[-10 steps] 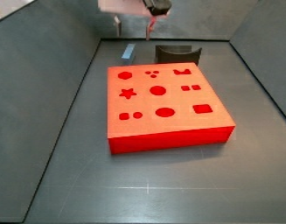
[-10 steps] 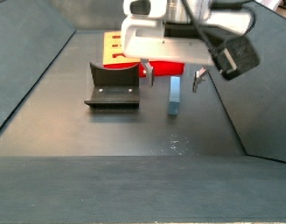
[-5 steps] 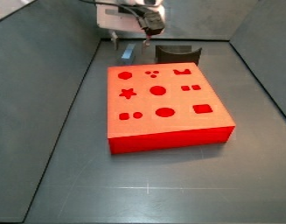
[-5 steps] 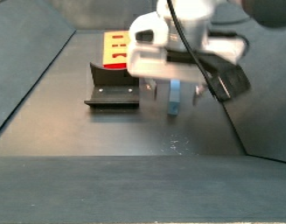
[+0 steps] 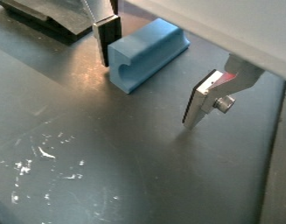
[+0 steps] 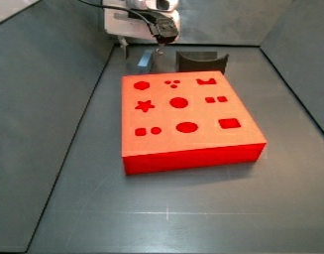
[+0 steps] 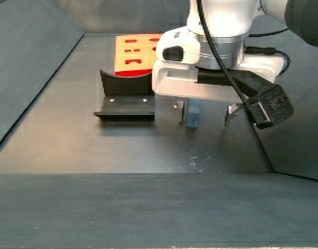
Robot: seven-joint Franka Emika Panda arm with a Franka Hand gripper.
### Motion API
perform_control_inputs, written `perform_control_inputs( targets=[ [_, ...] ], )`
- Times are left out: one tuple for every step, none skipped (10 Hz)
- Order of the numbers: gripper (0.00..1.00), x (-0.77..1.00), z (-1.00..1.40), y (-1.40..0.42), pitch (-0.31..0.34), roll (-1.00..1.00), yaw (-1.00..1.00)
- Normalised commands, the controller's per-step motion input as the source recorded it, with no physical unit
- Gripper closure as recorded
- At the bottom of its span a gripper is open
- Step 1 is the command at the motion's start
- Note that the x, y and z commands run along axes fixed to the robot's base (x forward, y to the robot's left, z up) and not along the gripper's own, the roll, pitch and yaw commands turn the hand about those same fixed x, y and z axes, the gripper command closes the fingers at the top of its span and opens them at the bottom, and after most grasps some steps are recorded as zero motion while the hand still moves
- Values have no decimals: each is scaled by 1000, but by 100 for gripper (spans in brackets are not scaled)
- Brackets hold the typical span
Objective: Pick up the arch object. Move up. Place the arch object on the fixture. Regrasp the arch object. Move to above the board. Insert the arch object.
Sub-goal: Pick up the arch object.
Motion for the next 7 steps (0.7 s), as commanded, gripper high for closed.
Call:
perform_control_inputs(
  targets=[
    [0, -26, 0, 0, 0, 0, 0],
    [0, -80, -51, -26, 0, 0, 0],
    [0, -329, -149, -217, -19, 59, 0],
    [0, -211, -17, -126, -9, 7, 0],
    [100, 0, 0, 0, 0, 0, 0],
    [100, 0, 0, 0, 0, 0, 0],
    [100, 0, 0, 0, 0, 0, 0]
  ],
)
